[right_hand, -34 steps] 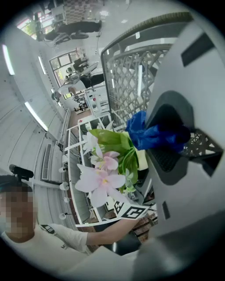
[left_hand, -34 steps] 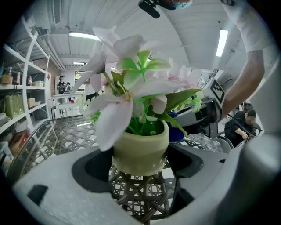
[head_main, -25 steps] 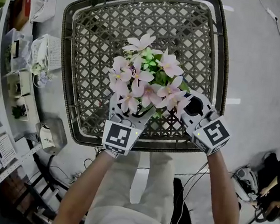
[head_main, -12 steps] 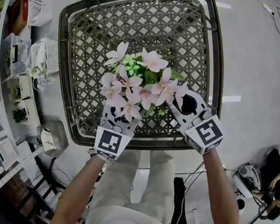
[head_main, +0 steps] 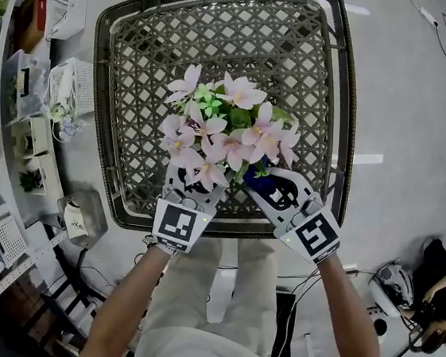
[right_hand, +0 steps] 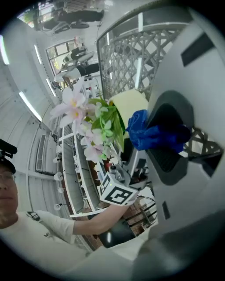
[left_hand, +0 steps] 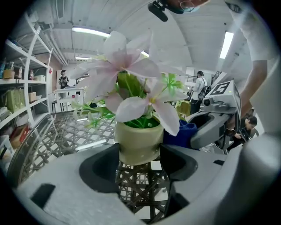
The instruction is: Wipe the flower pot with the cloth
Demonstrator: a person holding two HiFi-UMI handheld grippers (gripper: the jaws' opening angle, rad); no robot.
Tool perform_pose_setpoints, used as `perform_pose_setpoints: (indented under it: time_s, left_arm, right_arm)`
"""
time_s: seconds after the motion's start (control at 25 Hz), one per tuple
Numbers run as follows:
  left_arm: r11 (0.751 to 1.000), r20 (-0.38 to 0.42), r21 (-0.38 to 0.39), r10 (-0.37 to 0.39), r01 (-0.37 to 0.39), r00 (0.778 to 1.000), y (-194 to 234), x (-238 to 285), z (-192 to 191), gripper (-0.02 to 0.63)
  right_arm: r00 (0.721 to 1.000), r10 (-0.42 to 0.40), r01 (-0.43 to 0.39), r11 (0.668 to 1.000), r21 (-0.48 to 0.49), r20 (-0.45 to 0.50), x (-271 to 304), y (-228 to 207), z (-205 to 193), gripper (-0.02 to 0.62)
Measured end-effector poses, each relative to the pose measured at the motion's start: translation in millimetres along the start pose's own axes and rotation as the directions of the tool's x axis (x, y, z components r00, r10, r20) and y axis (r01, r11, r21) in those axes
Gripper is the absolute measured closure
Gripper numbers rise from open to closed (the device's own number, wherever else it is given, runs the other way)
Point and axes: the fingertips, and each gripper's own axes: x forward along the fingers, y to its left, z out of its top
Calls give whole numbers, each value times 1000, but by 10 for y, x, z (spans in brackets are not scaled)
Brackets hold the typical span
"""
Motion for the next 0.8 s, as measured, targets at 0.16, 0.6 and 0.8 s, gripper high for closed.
perform_pose_setpoints:
  time_s: [0.16, 0.6, 0.8]
  left_arm:
    - [1000, -29, -5, -8, 8, 1000, -11, 27, -44, 294]
    - [998, 10, -65, 20, -19, 1000, 13, 25, 55, 255]
    - [999, 3, -34, 5, -5, 1000, -8, 69, 83, 254]
  right_arm:
    - [999, 48, -48, 999, 0, -12, -63, 145, -14, 476]
    - [979, -201, 199, 979, 45, 41, -300, -778, 219, 476]
    - [978, -200, 199, 980, 22, 54, -100, -945, 317, 476]
